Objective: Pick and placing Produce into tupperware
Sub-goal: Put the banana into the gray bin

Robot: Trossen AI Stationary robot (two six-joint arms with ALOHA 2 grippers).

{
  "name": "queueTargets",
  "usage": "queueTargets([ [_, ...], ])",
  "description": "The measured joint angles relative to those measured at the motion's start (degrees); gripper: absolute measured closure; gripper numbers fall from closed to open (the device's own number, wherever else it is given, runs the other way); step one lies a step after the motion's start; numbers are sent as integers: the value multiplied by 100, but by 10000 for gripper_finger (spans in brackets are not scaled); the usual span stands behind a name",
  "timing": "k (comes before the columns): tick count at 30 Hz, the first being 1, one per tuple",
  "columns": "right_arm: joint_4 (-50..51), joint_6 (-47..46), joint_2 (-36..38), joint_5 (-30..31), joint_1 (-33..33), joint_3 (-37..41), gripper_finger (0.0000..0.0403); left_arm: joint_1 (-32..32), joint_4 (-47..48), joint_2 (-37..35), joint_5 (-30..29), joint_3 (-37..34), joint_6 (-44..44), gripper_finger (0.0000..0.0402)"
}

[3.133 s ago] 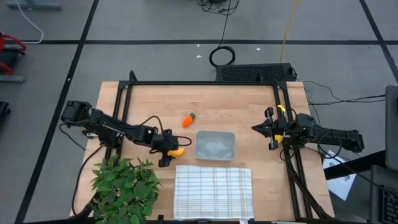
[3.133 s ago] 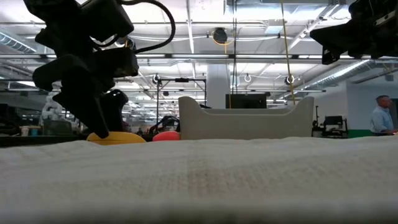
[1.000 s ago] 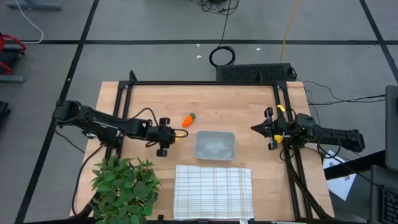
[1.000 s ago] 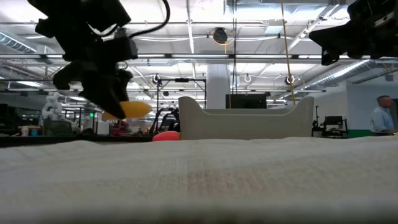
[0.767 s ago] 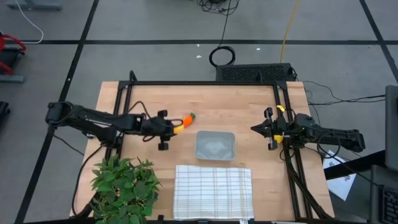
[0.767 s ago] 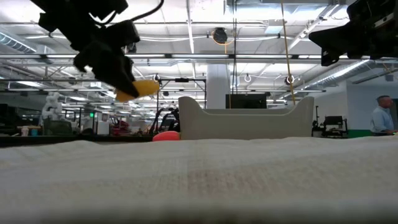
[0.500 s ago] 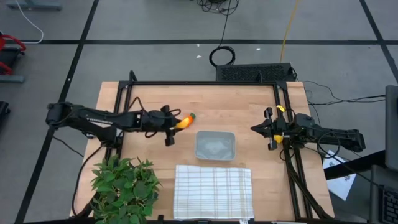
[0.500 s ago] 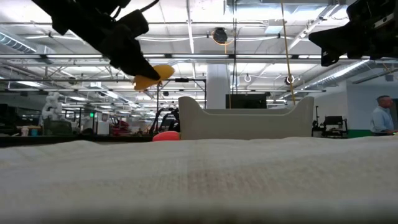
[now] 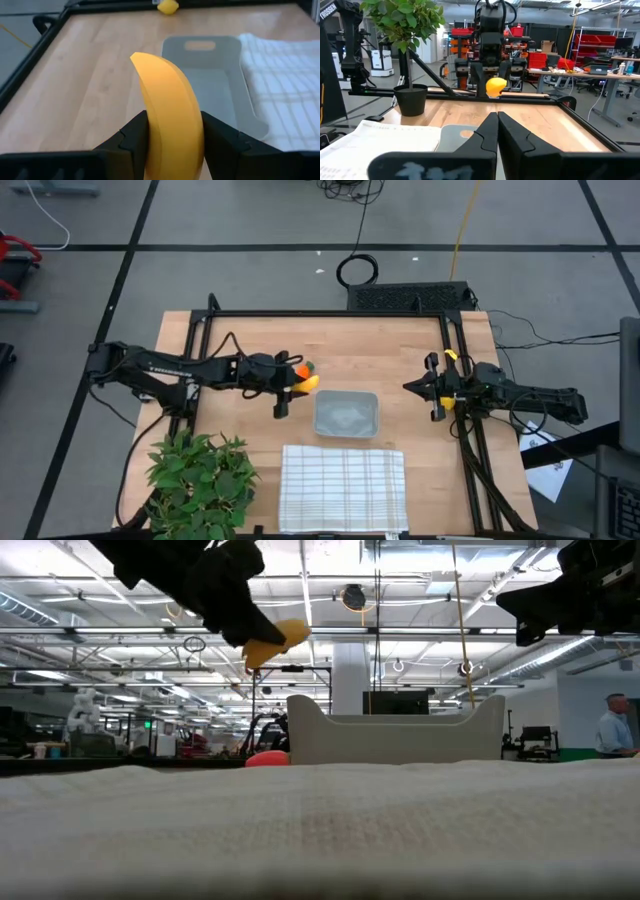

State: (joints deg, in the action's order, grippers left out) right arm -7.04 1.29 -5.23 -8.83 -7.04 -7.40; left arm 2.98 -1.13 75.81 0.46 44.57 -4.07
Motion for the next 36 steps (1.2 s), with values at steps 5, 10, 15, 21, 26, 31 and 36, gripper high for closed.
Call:
queueTargets([
  [5, -51, -14, 0, -2, 0, 2, 403, -4, 7, 33, -2, 230, -69, 255],
  [10, -53, -16, 0, -2, 0, 2, 403, -11, 235, 490, -1, 599, -230, 256],
  [15, -92, -66, -27, -4, -1, 1, 403, -53, 330, 1217, 198, 1159, -408, 256],
  [21, -125, -68, -116, -4, 2, 0, 403, -269, 975, 2000, 298, 2111, -753, 256],
  [26, -146, -98, -144, -4, 2, 2, 403, -461, 1563, 2595, 296, 2957, -904, 256],
  [31, -162, -106, -170, -4, 2, 2, 403, -625, 2000, 3052, 301, 3466, -1053, 256],
  [36, -160, -106, -170, -4, 2, 2, 403, -720, 2042, 3331, 167, 3652, -1069, 256],
])
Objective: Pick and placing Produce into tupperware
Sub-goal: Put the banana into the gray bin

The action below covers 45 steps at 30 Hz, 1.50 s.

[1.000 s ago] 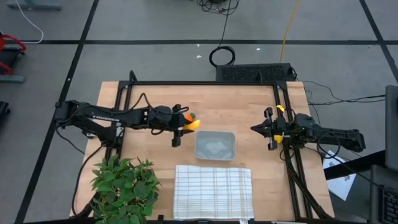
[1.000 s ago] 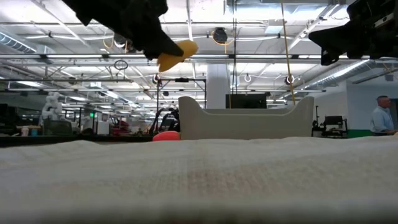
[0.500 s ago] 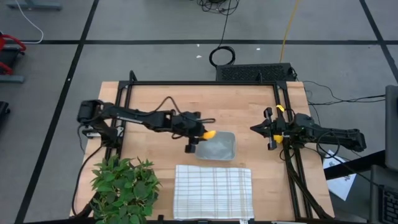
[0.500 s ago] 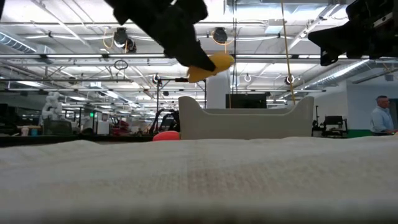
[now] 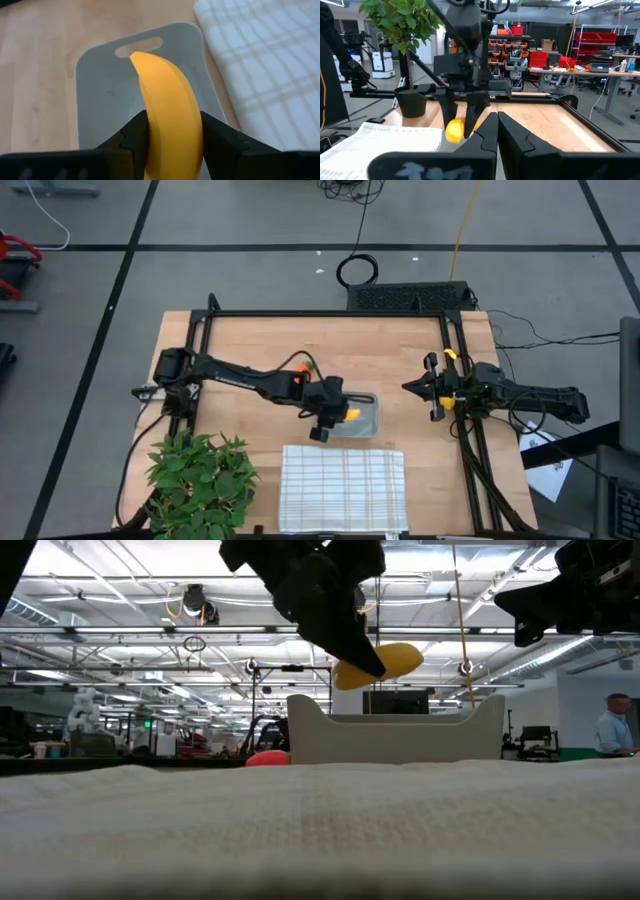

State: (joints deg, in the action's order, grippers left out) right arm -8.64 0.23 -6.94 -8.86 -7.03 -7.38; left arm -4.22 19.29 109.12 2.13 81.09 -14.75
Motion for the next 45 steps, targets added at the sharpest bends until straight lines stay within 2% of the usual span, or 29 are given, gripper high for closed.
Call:
queueTargets([
  [8, -11, -2, -9, -4, 0, 0, 403, -144, 928, 499, -826, 848, 737, 256],
  [12, -7, -2, -13, -2, 0, 0, 403, -231, 1258, 699, -953, 1168, 1261, 256],
  [18, -2, -2, -13, -2, 0, 0, 403, -325, 1296, 766, -970, 1197, 1685, 256],
  [32, -9, -2, -11, -2, 0, 0, 403, -342, 1197, 1128, -1029, 1190, 1751, 256],
  [40, 7, -2, -20, -2, 0, 0, 403, -450, 1329, 1130, -1610, 1190, 1574, 256],
  [45, 9, -2, -20, 0, 0, 0, 403, -497, 1370, 1130, -1717, 1190, 1602, 256],
])
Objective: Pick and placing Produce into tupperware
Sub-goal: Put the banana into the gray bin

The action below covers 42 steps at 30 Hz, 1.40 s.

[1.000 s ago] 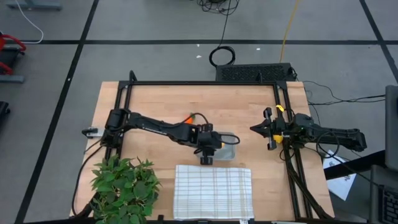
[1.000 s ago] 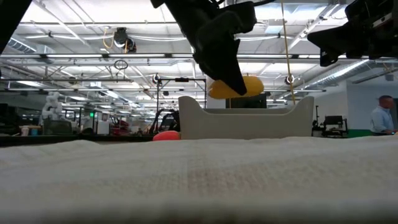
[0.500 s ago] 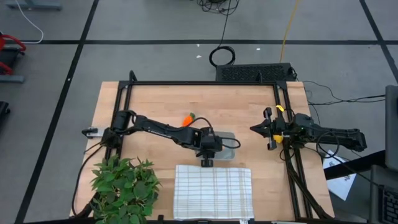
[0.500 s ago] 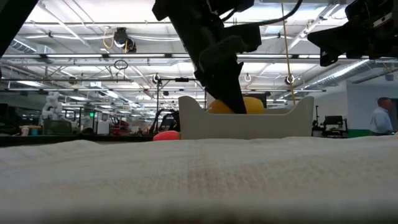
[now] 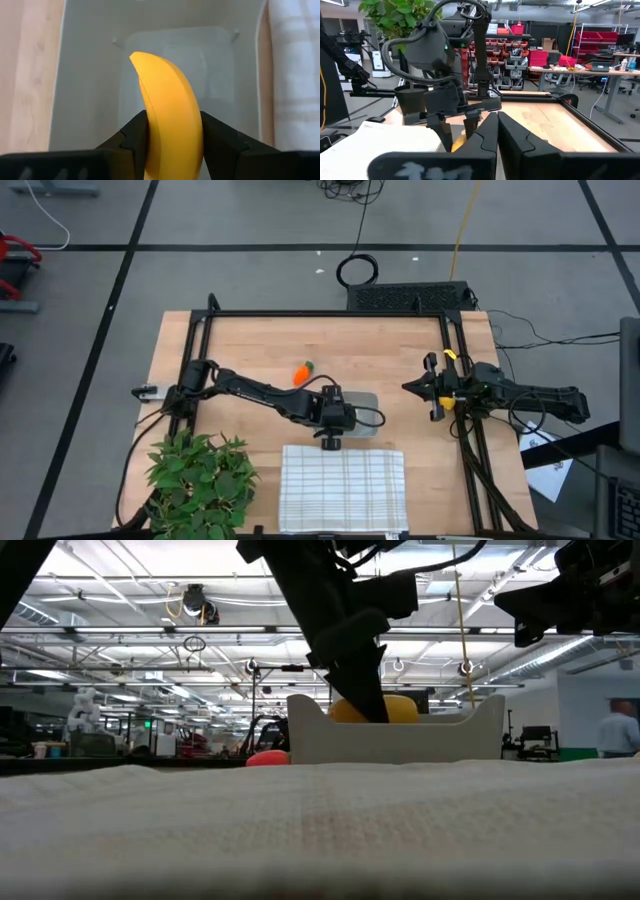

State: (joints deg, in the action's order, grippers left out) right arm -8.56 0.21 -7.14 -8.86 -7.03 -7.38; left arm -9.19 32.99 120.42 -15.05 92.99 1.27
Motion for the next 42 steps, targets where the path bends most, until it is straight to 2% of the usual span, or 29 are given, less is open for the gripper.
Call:
queueTargets([
  [3, -2, 2, 0, -1, 0, 0, 403, 44, -1, 0, 19, 0, 171, 256],
  [11, -2, 0, 0, -2, 0, 0, 403, 177, 31, 0, 560, 0, 400, 257],
  [23, -4, 0, 0, 0, 0, 0, 403, 190, 24, 0, 467, 0, 738, 257],
  [27, 0, 0, 0, 0, 0, 0, 403, 156, 26, 0, 274, 0, 673, 257],
  [42, 22, 0, 0, 0, 0, 0, 403, 155, 74, 48, 304, 0, 624, 256],
])
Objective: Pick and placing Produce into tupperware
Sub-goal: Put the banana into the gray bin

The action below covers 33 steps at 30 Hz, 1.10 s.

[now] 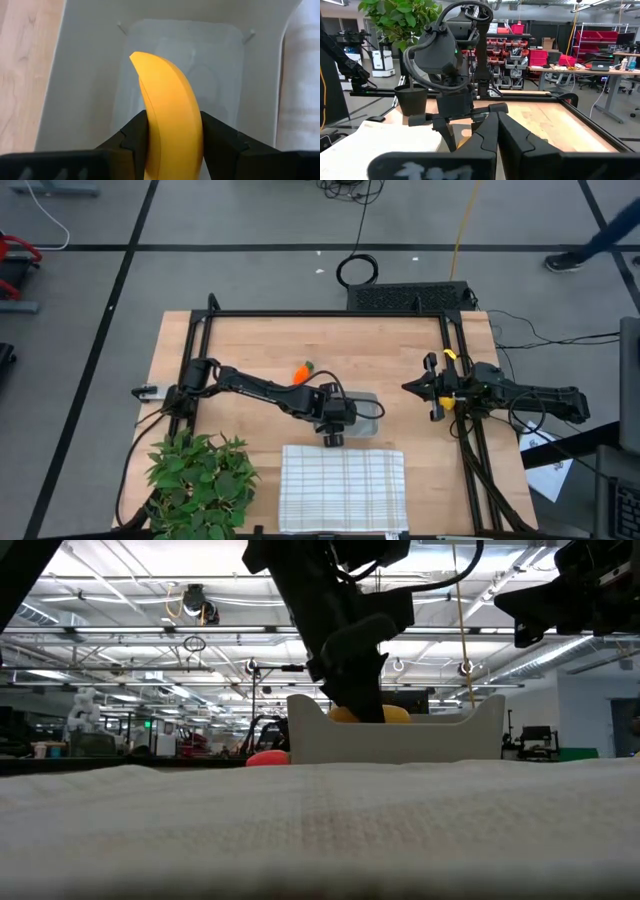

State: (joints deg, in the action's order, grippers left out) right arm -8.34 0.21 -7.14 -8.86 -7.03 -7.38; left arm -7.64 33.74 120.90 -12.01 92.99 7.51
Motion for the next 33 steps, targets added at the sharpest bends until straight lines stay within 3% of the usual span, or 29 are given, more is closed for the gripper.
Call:
queueTargets([
  [33, -7, 2, -26, 0, 0, 0, 403, 83, -247, 234, 479, -4, -482, 256],
])
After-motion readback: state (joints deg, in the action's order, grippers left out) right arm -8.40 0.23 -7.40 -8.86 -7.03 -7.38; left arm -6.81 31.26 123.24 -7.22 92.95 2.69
